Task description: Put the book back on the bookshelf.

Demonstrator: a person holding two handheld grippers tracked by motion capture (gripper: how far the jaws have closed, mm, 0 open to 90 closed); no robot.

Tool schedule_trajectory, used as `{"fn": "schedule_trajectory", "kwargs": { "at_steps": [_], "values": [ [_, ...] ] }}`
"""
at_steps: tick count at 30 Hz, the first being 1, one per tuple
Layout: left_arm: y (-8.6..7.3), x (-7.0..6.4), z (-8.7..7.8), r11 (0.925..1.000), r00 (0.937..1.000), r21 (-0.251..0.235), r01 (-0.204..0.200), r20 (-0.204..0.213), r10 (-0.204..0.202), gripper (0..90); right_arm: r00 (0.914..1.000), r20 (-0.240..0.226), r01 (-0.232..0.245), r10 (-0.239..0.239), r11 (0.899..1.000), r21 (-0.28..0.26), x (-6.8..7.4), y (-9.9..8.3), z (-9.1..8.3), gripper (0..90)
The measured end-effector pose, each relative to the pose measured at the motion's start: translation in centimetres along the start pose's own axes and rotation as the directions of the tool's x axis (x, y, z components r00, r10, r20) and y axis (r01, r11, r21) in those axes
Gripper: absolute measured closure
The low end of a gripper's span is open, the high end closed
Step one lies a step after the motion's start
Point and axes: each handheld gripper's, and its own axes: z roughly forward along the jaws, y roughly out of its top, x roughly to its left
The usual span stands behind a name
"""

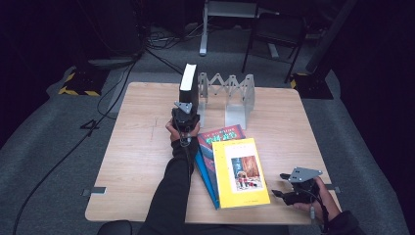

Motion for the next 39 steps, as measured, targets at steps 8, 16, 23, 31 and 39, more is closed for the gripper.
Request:
{"fn": "schedule_trajectory", "kwargs": {
  "at_steps": [8, 16, 23, 31, 39],
  "values": [
    [0.1, 0.0, 0.1, 1.0, 1.0, 0.007, -0.005, 0.003, 0.005, 50.2, 0.9999, -0.005, 0.009, -0.009, 1.0, 0.003, 0.2, 0.1, 0.0, 31.0],
    [-0.2, 0.1, -0.5, 0.9994, 0.999, 0.01, -0.035, 0.029, 0.034, 49.3, 1.0, 0.003, 0.009, -0.009, 1.0, -0.006, 0.1, 0.1, -0.2, 31.0],
    [0.0, 0.7, -1.2, 0.9981, 0.9964, 0.027, -0.055, 0.066, 0.053, 47.5, 0.9999, 0.005, 0.013, -0.013, 1.0, -0.006, 0.2, 0.2, -0.3, 31.0],
    [-0.2, 1.2, -2.3, 0.9957, 0.9925, 0.03, -0.087, 0.088, 0.084, 44.1, 0.9999, 0.007, 0.011, -0.011, 1.0, -0.011, 0.1, 0.2, -0.4, 30.9],
    [-0.1, 1.4, -2.8, 0.9943, 0.9898, 0.026, -0.104, 0.101, 0.1, 42.5, 0.9999, 0.004, 0.011, -0.011, 1.0, -0.008, 0.2, 0.3, -0.3, 30.9]
  ]
}}
